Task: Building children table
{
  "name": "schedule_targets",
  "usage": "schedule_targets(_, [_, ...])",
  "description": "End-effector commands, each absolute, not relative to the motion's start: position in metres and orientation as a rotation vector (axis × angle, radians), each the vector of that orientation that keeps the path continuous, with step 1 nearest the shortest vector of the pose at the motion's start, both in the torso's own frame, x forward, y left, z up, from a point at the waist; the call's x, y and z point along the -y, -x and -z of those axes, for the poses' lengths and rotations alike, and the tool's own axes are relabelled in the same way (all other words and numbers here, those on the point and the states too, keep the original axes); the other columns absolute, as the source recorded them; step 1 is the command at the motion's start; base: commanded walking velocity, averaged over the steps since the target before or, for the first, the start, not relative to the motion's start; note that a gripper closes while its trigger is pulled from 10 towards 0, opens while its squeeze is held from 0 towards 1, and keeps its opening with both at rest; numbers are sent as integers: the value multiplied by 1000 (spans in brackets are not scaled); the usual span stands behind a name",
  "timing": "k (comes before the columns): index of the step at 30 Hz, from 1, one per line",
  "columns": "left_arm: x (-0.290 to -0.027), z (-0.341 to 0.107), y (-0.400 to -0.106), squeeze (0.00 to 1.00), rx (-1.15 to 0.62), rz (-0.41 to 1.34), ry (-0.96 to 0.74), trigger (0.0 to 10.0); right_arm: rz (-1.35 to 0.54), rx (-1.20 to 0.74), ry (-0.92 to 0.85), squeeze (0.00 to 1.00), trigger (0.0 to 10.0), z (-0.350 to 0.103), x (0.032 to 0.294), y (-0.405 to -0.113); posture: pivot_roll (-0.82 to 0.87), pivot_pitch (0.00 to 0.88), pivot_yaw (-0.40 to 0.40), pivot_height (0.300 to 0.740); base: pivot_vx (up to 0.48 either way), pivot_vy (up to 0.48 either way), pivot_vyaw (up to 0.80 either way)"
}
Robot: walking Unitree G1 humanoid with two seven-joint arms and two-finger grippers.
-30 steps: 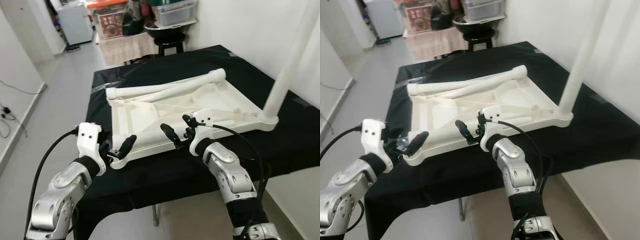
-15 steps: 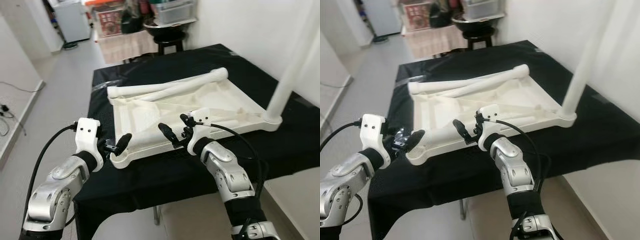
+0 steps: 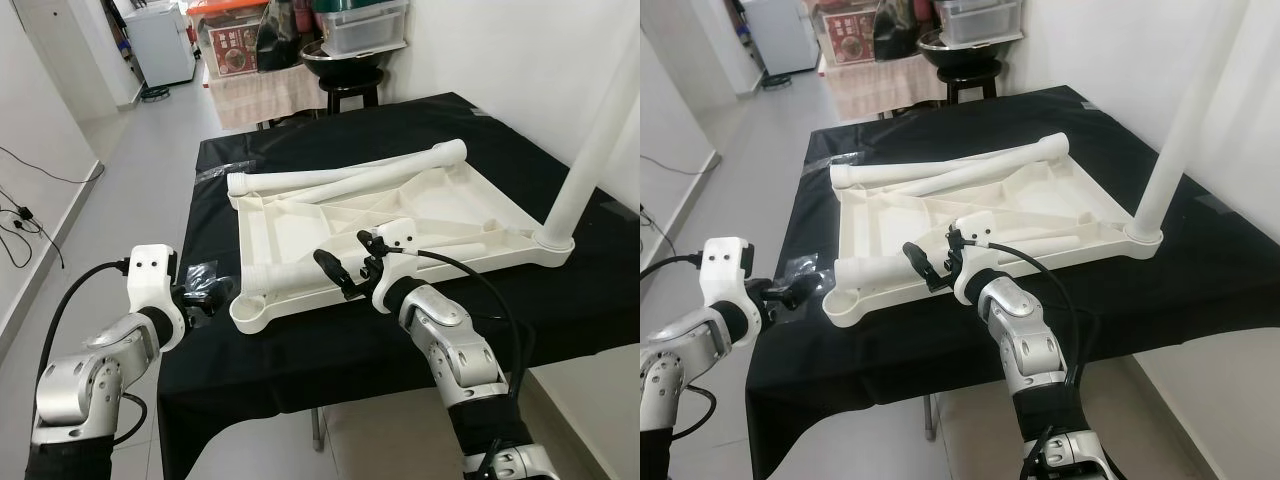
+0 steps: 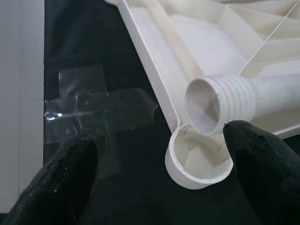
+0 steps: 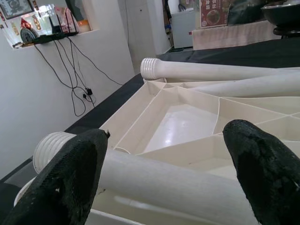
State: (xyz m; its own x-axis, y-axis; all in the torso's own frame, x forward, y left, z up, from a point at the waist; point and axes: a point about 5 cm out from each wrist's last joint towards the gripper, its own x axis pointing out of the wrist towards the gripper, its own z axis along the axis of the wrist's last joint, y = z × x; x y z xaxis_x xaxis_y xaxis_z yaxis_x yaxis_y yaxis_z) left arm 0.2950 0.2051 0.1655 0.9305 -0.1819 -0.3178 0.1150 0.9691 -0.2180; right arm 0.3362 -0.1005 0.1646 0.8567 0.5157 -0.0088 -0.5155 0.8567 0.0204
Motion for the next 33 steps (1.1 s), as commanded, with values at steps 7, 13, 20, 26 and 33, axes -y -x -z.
schedule_targets(7, [-190,-180,-295,0,-348,242,204,10000,-526,24,15,0,10000,-179,103,-327,-72,115,132,740,0,0,0])
schedule_targets(13, [-185,-185,-296,0,-328,275,232,10000,-527,40,29,0,10000,-189,108,-324,-102,164,114,740,0,0,0])
schedule_targets(20, [-181,-180,-301,0,-337,311,306,10000,-533,72,71,0,10000,-208,117,-321,-129,203,110,740,0,0,0])
schedule_targets(26, [-177,-187,-304,0,-305,361,333,10000,-527,106,86,0,10000,-224,121,-320,-135,252,111,740,0,0,0])
schedule_targets(33, [-178,-209,-312,0,-238,398,329,10000,-541,129,99,0,10000,-238,120,-314,-143,297,100,740,0,0,0])
